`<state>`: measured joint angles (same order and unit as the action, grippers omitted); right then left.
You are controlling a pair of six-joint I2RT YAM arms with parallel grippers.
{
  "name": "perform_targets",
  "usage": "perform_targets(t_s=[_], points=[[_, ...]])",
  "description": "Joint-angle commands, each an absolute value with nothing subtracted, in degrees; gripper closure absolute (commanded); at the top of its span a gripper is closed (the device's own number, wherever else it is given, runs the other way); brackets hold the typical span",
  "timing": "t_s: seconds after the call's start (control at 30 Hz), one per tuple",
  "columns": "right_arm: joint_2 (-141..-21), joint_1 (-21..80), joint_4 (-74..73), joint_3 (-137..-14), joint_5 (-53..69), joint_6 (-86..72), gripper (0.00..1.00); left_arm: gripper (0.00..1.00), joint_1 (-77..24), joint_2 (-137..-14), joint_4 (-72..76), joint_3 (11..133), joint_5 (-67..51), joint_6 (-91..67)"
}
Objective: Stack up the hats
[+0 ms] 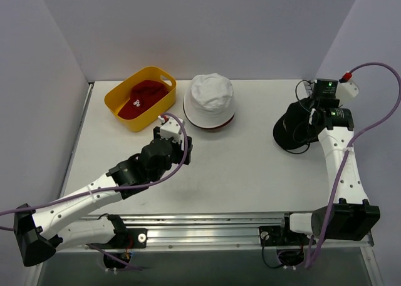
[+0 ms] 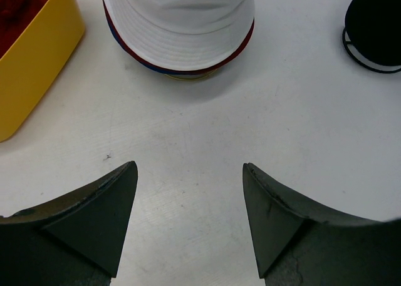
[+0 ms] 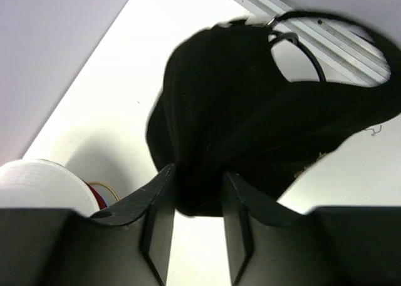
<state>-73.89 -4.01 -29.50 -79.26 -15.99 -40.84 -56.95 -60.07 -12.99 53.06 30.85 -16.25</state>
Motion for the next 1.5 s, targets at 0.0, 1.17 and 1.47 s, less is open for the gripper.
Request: perform_targets(t_s=[0.0, 1.17, 1.47], points=[[-74.62, -4.57, -25.14, -82.79, -17.04, -39.64, 0.66, 0.24, -57.13, -60.38, -10.90, 53.17, 31.20, -15.73], [-89.12, -18.98, -17.93, -83.85, -15.73, -35.94, 0.66, 0.23, -57.13, -57.40, -10.37, 52.21, 31.20, -15.47], [-84.99, -18.02, -15.47, -76.21, -10.64, -37.79, 0.69, 0.23, -57.13, -56.78, -10.11, 51.94, 31.02, -15.56]])
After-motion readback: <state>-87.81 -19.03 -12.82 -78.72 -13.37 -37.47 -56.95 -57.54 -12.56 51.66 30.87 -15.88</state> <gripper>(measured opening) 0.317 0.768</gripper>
